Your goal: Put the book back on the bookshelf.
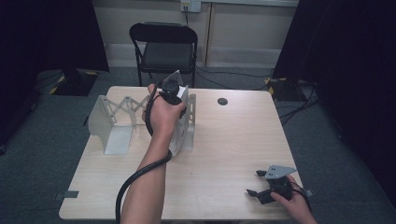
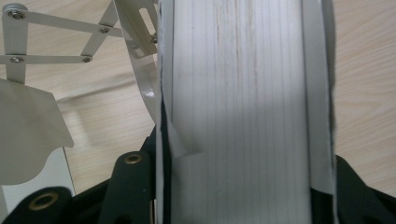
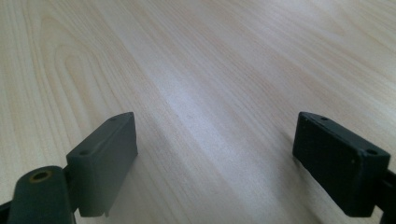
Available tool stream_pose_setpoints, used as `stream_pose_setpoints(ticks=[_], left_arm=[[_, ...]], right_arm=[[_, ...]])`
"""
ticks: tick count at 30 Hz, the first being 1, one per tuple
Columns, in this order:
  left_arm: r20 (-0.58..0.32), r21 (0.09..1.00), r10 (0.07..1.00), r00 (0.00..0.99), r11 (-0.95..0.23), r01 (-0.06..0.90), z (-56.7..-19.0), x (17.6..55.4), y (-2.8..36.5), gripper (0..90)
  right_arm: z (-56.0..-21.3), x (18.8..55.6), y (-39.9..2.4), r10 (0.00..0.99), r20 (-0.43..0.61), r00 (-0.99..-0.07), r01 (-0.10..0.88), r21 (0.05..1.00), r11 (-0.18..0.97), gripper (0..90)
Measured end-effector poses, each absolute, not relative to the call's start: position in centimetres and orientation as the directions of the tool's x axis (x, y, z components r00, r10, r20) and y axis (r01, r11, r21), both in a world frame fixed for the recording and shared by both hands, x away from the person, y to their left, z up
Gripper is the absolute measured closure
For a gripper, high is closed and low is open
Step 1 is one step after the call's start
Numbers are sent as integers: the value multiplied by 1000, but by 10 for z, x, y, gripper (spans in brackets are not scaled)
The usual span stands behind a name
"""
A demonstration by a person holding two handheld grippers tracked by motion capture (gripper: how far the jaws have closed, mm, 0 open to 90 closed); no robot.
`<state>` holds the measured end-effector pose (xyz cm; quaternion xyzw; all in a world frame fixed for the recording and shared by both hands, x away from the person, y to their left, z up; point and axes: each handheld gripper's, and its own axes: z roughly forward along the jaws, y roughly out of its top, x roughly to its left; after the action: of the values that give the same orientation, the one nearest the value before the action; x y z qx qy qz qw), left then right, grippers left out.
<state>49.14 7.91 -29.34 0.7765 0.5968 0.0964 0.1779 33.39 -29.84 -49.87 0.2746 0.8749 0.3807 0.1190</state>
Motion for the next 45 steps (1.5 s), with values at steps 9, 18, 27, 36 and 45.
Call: stream_pose_setpoints(ticks=[9, 18, 27, 36, 45], left_arm=[[-52, 401, 964, 262, -220, 889, -295, 494, 76, 528], [-49, 404, 966, 256, -215, 889, -296, 497, 71, 528], [-52, 415, 969, 240, -198, 888, -300, 500, 69, 528], [-41, 413, 970, 241, -203, 888, -303, 503, 65, 528], [-41, 402, 973, 226, -191, 895, -308, 506, 64, 527]], right_arm=[[-499, 334, -298, 571, 1, -821, 390, 731, 559, 133], [-499, 334, -298, 570, 0, -821, 389, 731, 560, 133], [-499, 334, -298, 571, 1, -821, 389, 731, 560, 133], [-499, 334, -298, 571, 1, -821, 390, 731, 559, 133], [-499, 334, -298, 571, 2, -821, 391, 731, 559, 133]])
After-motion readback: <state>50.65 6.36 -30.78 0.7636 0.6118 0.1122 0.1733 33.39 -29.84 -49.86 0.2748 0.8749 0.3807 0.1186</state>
